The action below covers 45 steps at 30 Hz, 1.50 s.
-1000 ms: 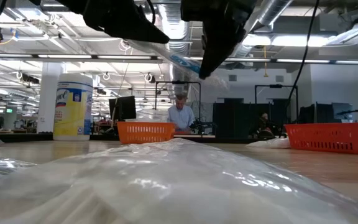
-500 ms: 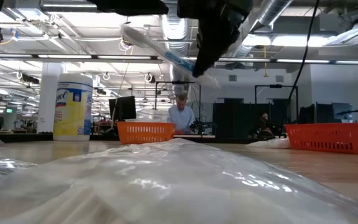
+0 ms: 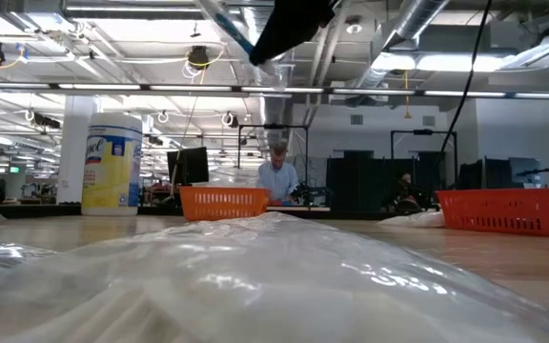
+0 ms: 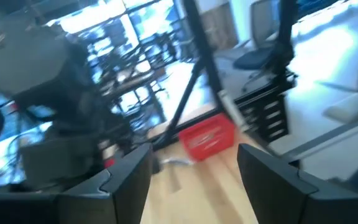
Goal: Pick & Place Travel size toiletries
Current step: Put the light blue toothbrush into the green basket
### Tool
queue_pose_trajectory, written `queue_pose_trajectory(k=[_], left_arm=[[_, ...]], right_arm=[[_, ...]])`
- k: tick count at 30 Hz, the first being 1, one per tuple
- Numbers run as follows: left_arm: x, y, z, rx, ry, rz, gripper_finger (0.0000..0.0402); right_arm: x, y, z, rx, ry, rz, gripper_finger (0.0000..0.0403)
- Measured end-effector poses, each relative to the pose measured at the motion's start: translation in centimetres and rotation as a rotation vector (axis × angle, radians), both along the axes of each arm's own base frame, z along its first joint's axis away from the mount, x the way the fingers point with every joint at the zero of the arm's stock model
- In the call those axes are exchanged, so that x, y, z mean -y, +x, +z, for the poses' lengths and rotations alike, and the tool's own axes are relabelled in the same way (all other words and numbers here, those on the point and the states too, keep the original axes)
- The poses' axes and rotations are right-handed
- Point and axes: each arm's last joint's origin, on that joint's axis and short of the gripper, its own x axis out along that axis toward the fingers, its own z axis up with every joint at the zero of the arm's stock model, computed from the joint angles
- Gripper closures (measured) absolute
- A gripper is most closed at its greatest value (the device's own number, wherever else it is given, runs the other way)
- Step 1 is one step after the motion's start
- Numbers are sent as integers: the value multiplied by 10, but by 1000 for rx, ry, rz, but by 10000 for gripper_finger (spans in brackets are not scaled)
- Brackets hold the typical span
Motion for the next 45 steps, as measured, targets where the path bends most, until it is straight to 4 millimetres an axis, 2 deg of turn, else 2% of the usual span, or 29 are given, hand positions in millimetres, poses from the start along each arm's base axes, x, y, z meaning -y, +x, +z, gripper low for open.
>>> queue_pose_trajectory(k=[6,10,13,17,21,27,33,38,45], left_arm=[[5,-14,3,17,-14,-52,172],[2,-14,0,3,-18,25,181],[1,-13,0,0,-14,62,192],[-3,-11,0,3,-16,82,206],[-9,-6,-1,4,-25,114,215],[-20,-3,-7,62,-64,161,224],[-21,-4,-6,120,-61,161,230],[-23,-4,-10,130,-65,169,231],[-23,-4,-10,132,-66,170,231]], right_arm=[[-4,-2,12,78,-43,-19,393],[-12,-2,27,204,-76,-57,393],[-19,-8,35,279,-80,-17,393],[-25,-17,35,352,-67,22,393],[-28,-31,47,505,-44,100,393],[-38,-29,44,617,97,331,393],[-34,-18,36,645,88,315,393],[-27,-12,34,657,169,317,391],[-13,-3,23,554,254,308,393]])
